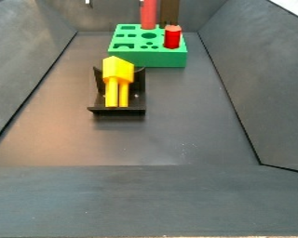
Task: Pick up the 3 prong object. Move up. Rotate the 3 prong object. Place the 3 prong object on the fixture. Regrasp the 3 prong object. Move to above the board. Insert the 3 prong object.
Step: Regrasp the 3 prong object.
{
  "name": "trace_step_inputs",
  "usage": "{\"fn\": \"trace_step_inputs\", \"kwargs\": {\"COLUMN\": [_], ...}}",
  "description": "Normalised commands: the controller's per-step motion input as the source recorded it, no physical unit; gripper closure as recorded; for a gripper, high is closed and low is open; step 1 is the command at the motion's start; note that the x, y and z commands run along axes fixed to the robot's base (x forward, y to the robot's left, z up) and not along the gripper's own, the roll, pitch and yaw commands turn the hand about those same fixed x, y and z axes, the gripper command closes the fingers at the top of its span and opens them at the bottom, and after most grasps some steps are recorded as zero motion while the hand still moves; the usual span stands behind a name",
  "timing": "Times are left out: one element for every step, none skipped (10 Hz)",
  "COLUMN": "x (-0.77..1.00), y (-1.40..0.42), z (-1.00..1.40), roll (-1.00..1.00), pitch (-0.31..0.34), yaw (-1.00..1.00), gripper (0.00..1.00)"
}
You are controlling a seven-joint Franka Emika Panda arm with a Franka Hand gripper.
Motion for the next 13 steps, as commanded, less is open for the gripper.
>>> {"fn": "trace_step_inputs", "kwargs": {"x": [0.11,0.11,0.1,0.09,0.04,0.04,0.05,0.06,0.07,0.08,0.09,0.09,0.1], "y": [-0.05,-0.05,-0.04,-0.03,0.07,0.07,0.06,0.06,0.05,0.05,0.04,0.04,0.04], "z": [-0.02,-0.03,-0.02,-0.01,-1.0,-1.0,-1.0,-1.0,-1.0,-1.0,-1.0,-1.0,-1.0], "roll": [0.69,0.45,0.3,0.22,0.12,0.11,0.11,0.1,0.09,0.08,0.07,0.07,0.06], "pitch": [0.154,0.151,0.139,0.111,0.094,0.058,0.016,-0.007,-0.043,-0.075,-0.091,-0.099,-0.101], "yaw": [0.11,0.13,0.15,0.17,0.21,0.21,0.2,0.19,0.16,0.13,0.1,0.08,0.04], "gripper": [0.0,0.0,0.0,0.0,0.0,0.0,0.0,0.0,0.0,0.0,0.0,0.0,0.0]}}
